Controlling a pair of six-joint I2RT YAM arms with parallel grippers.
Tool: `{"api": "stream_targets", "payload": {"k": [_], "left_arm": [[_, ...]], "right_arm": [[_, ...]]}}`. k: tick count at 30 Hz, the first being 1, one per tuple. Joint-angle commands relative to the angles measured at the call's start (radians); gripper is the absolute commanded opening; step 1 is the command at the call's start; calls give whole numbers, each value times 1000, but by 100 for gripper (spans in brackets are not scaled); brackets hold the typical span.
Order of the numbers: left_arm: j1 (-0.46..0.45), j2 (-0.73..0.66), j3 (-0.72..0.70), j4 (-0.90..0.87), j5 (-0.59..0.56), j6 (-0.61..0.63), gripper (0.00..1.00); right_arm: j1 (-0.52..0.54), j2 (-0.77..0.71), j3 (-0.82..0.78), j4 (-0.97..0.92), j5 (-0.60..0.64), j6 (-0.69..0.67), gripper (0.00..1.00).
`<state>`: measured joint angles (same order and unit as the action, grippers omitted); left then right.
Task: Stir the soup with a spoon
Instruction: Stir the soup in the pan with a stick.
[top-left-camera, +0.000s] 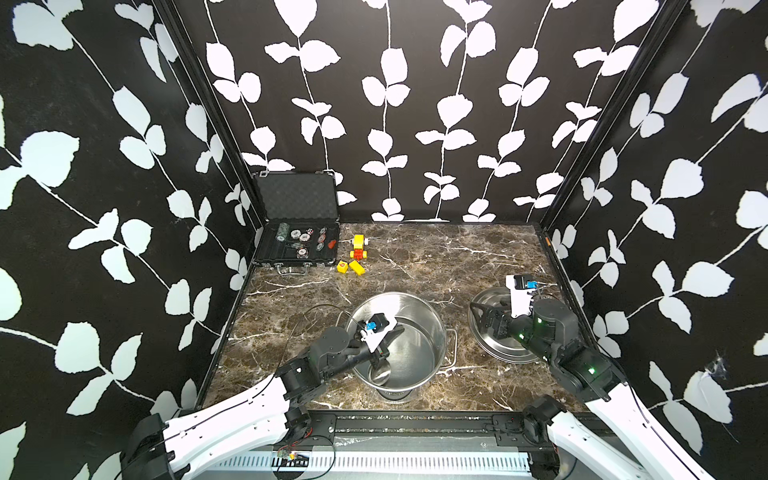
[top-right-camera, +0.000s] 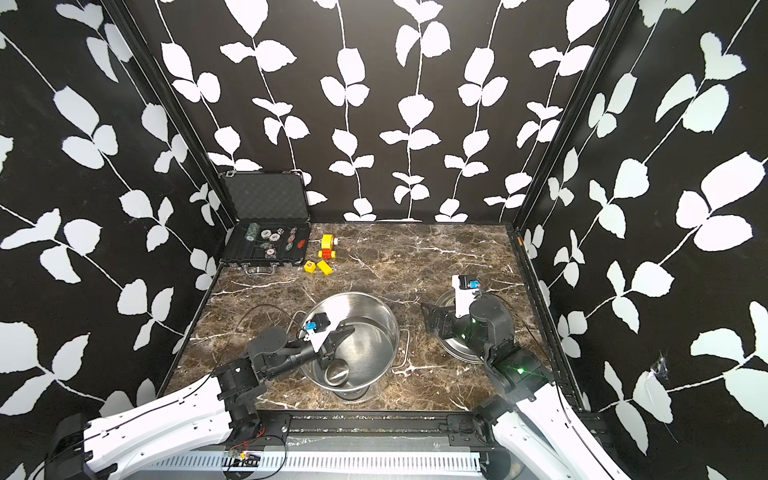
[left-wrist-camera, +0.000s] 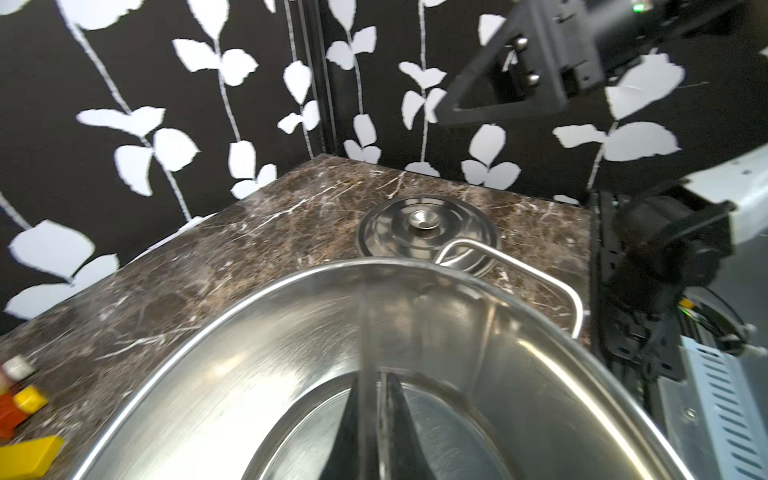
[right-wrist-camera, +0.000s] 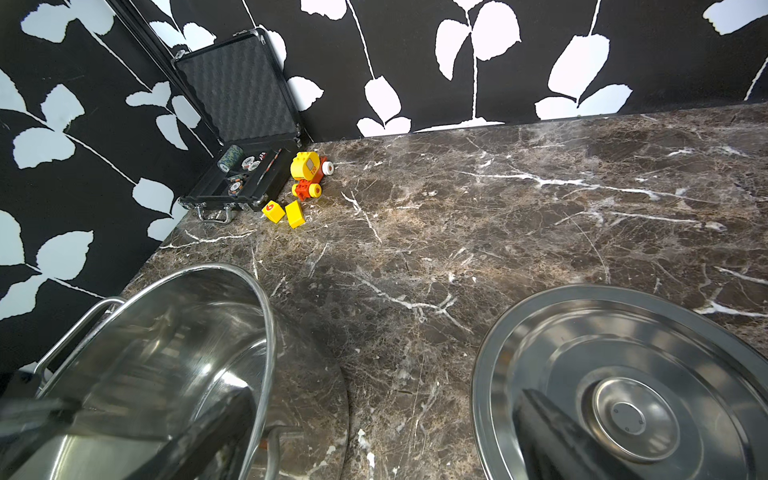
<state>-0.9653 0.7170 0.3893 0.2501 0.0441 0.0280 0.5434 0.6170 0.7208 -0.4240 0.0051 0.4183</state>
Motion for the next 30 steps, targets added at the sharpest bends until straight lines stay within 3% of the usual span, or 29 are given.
{"api": "stream_targets", "payload": {"k": [1,7,11,20,25,30], "left_arm": [[51,-41,-16,-13,-77,-43,0],[80,-4,20,41,-196,4,0],[93,124,82,134,-182,39,0],[97,488,297,286,64,104,0],[97,663,406,402,301,66,0],[77,749,443,536,478,-1,0]], "right_arm": [[4,-20,-11,29,3,0,99],[4,-25,-16,34,4,6,99],[4,-18,-17,43,-5,8,99],[4,-46,-11,19,9,11,99],[4,-63,-12,-3,16,13,99],[4,-78,-9,-20,26,10,99]]}}
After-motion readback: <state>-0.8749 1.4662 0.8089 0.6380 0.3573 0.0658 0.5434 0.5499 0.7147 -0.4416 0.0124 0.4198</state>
